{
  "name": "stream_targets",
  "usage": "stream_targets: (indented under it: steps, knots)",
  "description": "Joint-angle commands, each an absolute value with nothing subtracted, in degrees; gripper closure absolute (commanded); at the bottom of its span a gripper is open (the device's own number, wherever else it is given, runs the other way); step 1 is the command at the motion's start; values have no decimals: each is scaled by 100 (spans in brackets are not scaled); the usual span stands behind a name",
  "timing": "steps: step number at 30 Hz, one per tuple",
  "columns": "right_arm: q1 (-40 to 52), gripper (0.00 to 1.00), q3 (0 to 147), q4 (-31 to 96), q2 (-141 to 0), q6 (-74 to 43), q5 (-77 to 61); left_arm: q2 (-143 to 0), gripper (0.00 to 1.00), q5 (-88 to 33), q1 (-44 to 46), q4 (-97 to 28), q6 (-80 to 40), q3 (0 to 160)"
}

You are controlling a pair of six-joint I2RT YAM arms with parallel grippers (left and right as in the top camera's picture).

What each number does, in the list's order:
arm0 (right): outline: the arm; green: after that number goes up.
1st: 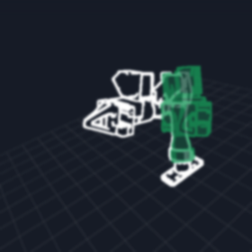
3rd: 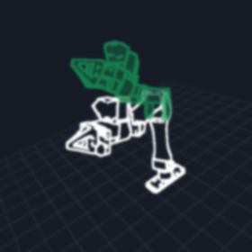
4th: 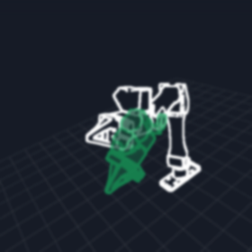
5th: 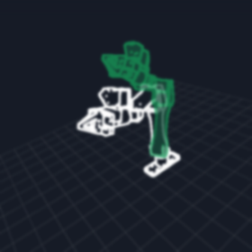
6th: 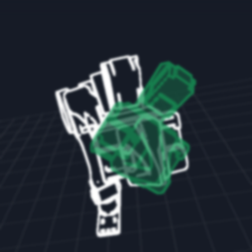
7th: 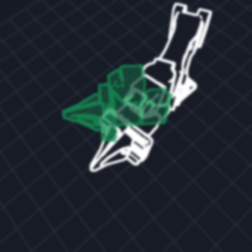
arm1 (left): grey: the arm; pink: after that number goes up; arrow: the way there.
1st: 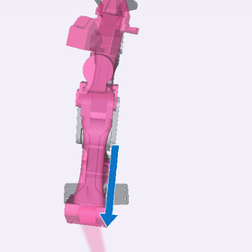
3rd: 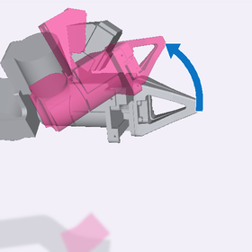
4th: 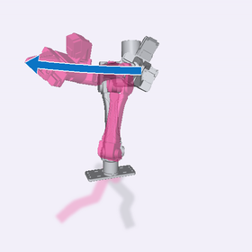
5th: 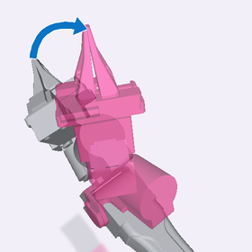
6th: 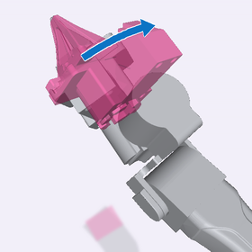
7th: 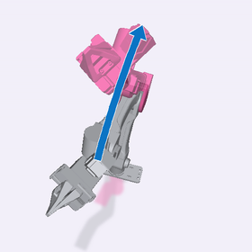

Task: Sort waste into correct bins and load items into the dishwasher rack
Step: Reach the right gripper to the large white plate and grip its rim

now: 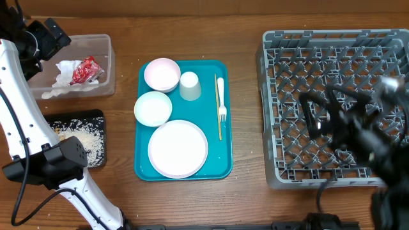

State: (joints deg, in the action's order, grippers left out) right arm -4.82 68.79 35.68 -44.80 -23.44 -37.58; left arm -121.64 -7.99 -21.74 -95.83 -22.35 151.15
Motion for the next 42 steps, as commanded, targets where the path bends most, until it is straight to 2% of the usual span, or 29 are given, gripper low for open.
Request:
stream_targets:
  steps: [1, 4, 5, 11, 16, 19, 27, 31, 41, 42]
  knots:
    - [-226, 0, 8219, 4687, -5590, -1264, -3269, -12186, 0, -843, -2134, -9574, -2274, 15113]
    - [447, 0, 9048, 5542, -6335, -1146, -2154, -12186, 0, -843, -2134, -9574, -2274, 15113]
    - [1022, 0, 9360, 5817, -6709, -1146, -1492, -12186, 0, -843, -2134, -9574, -2274, 15113]
    - [3070, 0, 9489, 5867, -7861, -1372, 357, -12186, 0, -843, -2134, -9574, -2274, 15113]
    - [3962, 0, 9489, 5852, -9212, -1787, 401, -12186, 0, -843, -2134, -9574, -2274, 15113]
    - [4219, 0, 9489, 5924, -9948, -2329, 351, -12186, 0, -843, -2134, -9574, -2274, 15113]
    - [4606, 0, 9435, 5996, -11268, -2383, 141, -12186, 0, -843, -2134, -9574, -2274, 15113]
    - [4580, 18, 9408, 6053, -11789, -2386, -5, -12186, 0, -843, -2134, -9574, -2274, 15113]
    - [4423, 20, 9177, 6184, -12164, -2390, -10, -12186, 0, -843, -2134, -9574, -2274, 15113]
    - [4390, 23, 9074, 6117, -12164, -2410, -14, -12186, 0, -843, -2134, -9574, -2274, 15113]
